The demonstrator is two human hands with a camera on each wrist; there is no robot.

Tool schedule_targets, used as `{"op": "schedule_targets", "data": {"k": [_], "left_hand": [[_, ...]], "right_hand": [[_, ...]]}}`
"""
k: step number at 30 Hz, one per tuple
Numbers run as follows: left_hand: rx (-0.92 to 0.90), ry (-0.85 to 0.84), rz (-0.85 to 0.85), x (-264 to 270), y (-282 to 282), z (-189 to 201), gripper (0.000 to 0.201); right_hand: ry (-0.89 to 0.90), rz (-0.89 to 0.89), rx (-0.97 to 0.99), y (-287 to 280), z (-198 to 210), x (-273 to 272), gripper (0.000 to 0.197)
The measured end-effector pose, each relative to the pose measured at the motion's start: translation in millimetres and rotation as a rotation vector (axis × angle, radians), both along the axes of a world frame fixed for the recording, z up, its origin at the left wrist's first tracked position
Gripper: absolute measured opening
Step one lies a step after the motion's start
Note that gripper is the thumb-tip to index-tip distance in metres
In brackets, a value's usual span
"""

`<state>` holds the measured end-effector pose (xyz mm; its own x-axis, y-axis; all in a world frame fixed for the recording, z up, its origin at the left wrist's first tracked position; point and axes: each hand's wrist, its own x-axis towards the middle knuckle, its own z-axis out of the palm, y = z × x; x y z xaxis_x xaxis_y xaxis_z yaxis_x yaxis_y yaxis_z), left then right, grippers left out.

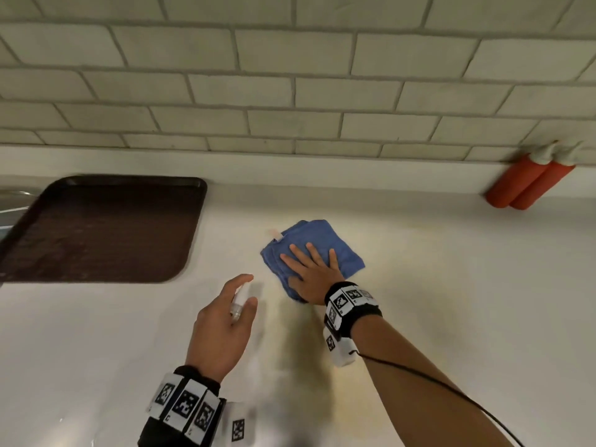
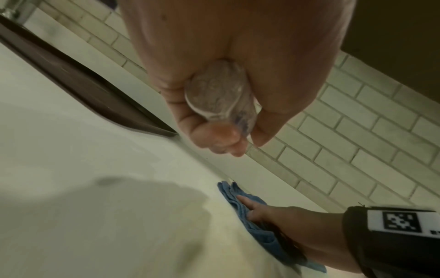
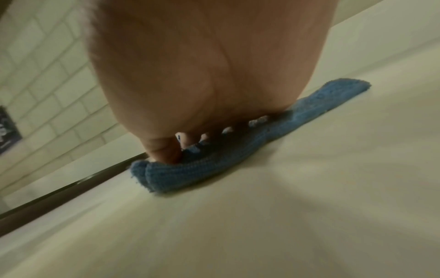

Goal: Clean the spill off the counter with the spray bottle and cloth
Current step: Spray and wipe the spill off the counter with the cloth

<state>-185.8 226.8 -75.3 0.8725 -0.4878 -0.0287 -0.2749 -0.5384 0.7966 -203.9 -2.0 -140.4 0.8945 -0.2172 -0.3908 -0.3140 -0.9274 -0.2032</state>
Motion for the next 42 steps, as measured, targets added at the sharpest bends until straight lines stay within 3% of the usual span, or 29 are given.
{"op": "schedule_targets", "data": {"k": [6,17,21,27,34,38,42], "left_hand": [[0.013,0.011,0.052,-25.0,-44.8,3.4,0.034],[0.053,0.008,0.062,-43.8,-104.2,4.4,0.035],[0.067,0.0,0.076,-45.2,-109.2,4.4,0.035],[0.072,-0.017,0.138,-44.7,-97.9,9.2,0.036],[0.088,-0.043,0.18,-25.1,-85.0,5.6,0.049],[0.111,-0.087,0.147,-17.3,-88.1,8.8,0.051],[0.17,-0.128,0.177,-10.4,-88.0,14.0,0.037]], "right_hand": [[0.033,-0.124,0.015,-76.0,-0.9,-34.1,0.058],[0.033,-0.457,0.009,-129.8,-9.0,-188.4,0.062],[0.049,-0.517,0.067,-170.0,-6.0,-173.6,0.06],[0.057,-0.555,0.073,-224.7,3.9,-96.0,0.059],[0.044,-0.323,0.063,-180.1,5.5,-40.5,0.059],[0.044,-0.224,0.046,-128.7,-5.5,-65.8,0.06],[0.042,-0.202,0.007,-89.0,-9.4,-117.2,0.083]]}}
